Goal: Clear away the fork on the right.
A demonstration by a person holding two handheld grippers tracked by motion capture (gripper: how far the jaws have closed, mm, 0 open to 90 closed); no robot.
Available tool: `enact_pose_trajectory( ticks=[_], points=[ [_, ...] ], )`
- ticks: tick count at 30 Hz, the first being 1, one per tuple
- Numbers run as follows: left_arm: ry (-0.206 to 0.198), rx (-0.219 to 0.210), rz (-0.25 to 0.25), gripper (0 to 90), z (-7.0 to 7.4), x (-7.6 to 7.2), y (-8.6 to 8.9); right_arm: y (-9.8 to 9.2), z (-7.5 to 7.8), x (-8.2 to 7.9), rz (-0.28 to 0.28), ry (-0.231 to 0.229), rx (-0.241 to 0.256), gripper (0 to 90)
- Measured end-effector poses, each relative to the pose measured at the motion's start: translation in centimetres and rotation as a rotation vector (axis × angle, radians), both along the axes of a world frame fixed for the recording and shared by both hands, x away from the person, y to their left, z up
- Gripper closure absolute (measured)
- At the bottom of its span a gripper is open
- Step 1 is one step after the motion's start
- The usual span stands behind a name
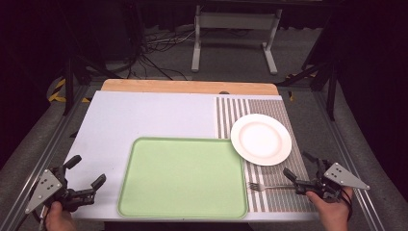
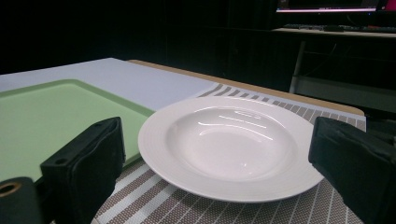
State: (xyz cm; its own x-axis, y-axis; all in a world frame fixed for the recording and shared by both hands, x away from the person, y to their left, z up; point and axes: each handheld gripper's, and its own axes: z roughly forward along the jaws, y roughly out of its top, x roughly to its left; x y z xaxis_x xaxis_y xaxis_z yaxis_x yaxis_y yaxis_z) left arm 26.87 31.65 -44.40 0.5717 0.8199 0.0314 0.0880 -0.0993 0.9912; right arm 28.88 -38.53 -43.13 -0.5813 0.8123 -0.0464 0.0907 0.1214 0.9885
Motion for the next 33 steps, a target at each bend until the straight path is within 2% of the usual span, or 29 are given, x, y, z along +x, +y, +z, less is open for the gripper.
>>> enact_pose_trajectory(
  ticks=[21,26,33],
  points=[
    [0.004,-0.003,-0.006,0.3,-0.1,0.1,0.0,0.1,0.1,0.1,0.022,0.014,0.024,4.8],
    [0.007,0.0,-0.009,0.3,-0.1,0.1,0.0,0.6,0.5,0.6,0.039,0.024,0.032,4.8],
    [0.002,0.0,-0.005,0.3,0.0,0.1,0.1,1.8,2.0,2.0,0.085,0.027,0.026,4.4]
  ],
)
